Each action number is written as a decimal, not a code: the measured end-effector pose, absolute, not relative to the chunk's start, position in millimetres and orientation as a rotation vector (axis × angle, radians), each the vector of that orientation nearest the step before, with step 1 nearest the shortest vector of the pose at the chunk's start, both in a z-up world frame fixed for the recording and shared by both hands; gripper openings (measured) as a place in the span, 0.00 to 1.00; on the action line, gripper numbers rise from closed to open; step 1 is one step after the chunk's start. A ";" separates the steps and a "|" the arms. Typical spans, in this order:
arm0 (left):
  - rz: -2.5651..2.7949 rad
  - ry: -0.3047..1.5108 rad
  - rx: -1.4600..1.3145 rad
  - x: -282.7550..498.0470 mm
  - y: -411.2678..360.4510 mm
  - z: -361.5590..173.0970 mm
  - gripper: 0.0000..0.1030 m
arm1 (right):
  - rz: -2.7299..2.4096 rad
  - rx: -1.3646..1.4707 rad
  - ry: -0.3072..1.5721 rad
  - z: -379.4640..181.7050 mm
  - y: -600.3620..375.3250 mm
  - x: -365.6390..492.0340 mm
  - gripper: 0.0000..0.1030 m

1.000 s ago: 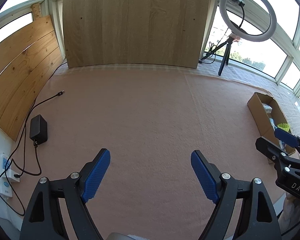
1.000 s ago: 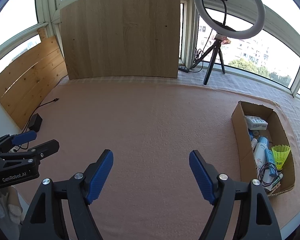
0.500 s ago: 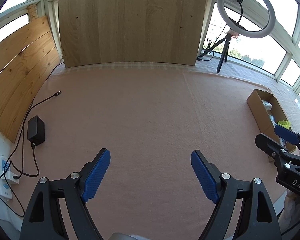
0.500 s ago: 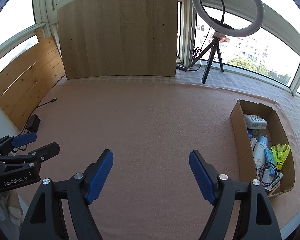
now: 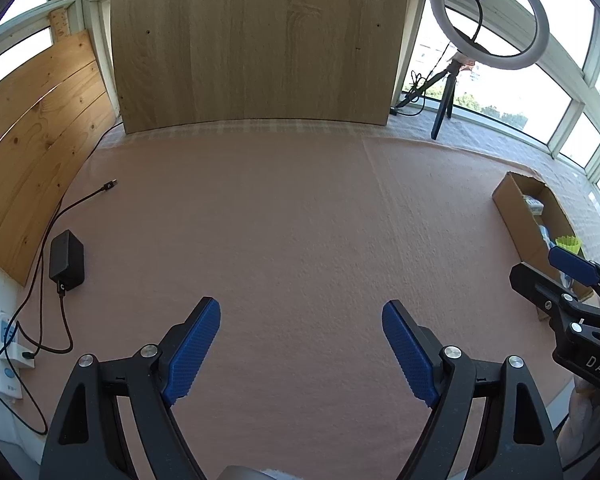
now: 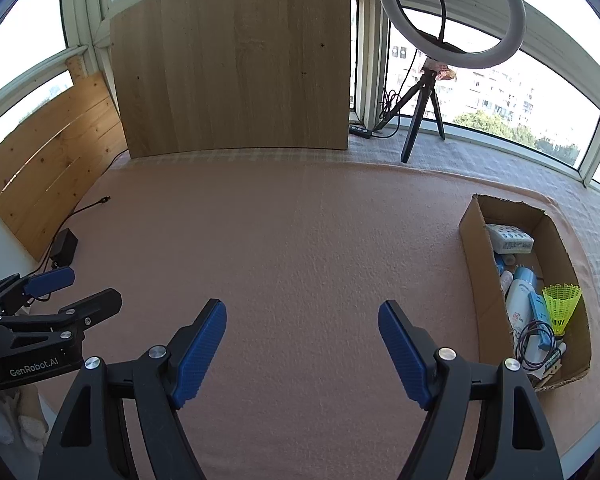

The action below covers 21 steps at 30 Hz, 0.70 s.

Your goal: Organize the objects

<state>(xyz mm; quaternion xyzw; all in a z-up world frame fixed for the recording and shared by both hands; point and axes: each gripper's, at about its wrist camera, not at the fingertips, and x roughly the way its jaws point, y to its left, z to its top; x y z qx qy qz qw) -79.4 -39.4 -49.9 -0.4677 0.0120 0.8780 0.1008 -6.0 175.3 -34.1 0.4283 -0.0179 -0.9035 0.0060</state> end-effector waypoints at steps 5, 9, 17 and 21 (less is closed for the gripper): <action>2.591 0.035 -1.386 -80.1 -39.6 -50.7 0.83 | -2.826 1.340 -0.056 -34.4 175.3 -6.2 0.73; 2.585 0.041 -1.394 -80.8 -39.8 -52.1 0.83 | -2.824 1.344 -0.052 -35.5 174.9 -7.0 0.73; 2.584 0.038 -1.401 -83.4 -40.9 -53.6 0.84 | -2.823 1.346 -0.052 -36.0 174.5 -7.7 0.73; 2.586 0.032 -1.397 -84.3 -42.0 -54.8 0.84 | -2.819 1.353 -0.049 -38.0 173.8 -9.8 0.73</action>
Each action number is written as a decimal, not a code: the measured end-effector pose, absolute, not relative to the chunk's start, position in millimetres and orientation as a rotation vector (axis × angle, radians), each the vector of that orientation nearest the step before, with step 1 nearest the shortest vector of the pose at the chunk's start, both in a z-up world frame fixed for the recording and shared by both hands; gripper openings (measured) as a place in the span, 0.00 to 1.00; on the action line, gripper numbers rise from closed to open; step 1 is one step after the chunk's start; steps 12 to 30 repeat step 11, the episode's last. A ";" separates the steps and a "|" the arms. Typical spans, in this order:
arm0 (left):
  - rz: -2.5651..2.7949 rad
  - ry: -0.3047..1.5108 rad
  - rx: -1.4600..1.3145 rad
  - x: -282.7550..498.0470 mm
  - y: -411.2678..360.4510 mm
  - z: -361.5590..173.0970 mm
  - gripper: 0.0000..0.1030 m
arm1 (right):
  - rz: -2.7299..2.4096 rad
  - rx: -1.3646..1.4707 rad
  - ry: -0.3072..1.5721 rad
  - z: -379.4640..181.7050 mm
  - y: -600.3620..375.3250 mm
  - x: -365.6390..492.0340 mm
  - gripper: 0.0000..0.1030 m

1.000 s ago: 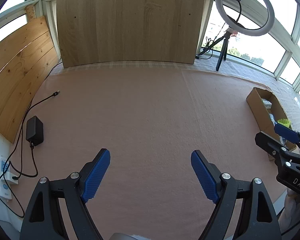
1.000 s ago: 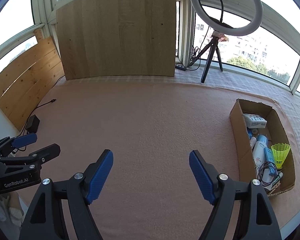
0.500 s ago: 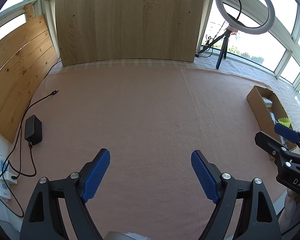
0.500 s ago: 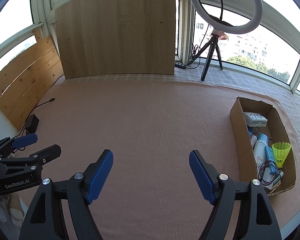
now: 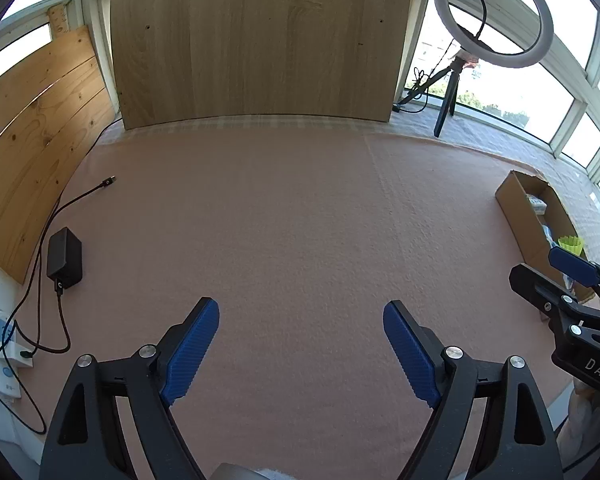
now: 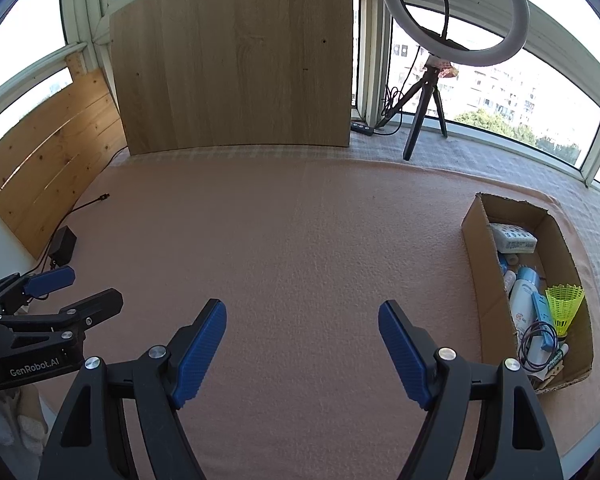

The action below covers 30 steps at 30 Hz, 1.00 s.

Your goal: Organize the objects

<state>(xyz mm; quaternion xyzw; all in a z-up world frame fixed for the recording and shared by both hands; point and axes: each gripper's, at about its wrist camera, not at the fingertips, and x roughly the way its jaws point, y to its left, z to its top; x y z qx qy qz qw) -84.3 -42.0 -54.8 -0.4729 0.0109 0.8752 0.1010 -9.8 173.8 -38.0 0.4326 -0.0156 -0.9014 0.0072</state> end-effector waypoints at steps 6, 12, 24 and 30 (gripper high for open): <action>2.585 0.045 -1.390 -86.7 -42.4 -57.8 0.85 | -2.812 1.359 -0.045 -39.9 172.8 -12.8 0.73; 2.572 0.037 -1.414 -89.9 -44.4 -63.0 0.85 | -2.805 1.375 -0.049 -44.2 172.5 -15.5 0.73; 2.572 0.037 -1.414 -89.9 -44.4 -63.0 0.85 | -2.805 1.375 -0.049 -44.2 172.5 -15.5 0.73; 2.572 0.037 -1.414 -89.9 -44.4 -63.0 0.85 | -2.805 1.375 -0.049 -44.2 172.5 -15.5 0.73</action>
